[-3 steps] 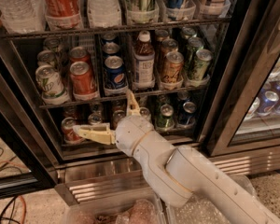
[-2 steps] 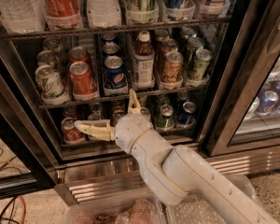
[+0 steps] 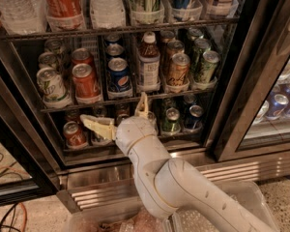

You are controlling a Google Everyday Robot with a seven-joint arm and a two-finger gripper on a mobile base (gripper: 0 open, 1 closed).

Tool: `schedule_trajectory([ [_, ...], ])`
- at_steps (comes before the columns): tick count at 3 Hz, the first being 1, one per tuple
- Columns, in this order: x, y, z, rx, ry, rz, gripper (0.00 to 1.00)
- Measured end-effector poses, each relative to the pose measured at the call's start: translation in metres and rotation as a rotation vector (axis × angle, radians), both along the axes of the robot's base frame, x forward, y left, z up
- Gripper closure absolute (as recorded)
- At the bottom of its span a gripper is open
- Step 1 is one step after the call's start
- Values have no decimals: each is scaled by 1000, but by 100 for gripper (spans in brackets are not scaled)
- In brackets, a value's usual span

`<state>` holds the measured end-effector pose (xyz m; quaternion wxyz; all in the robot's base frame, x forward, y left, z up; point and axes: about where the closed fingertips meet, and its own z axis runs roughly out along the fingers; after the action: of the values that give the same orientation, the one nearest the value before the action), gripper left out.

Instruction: Pick pepsi can from middle shelf of fridge

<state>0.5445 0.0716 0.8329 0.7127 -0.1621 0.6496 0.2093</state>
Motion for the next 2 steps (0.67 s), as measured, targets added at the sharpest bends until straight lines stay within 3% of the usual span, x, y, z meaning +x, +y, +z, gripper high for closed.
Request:
schedule_trajectory([
  [2, 4, -7, 0, -11, -5, -32, 0],
])
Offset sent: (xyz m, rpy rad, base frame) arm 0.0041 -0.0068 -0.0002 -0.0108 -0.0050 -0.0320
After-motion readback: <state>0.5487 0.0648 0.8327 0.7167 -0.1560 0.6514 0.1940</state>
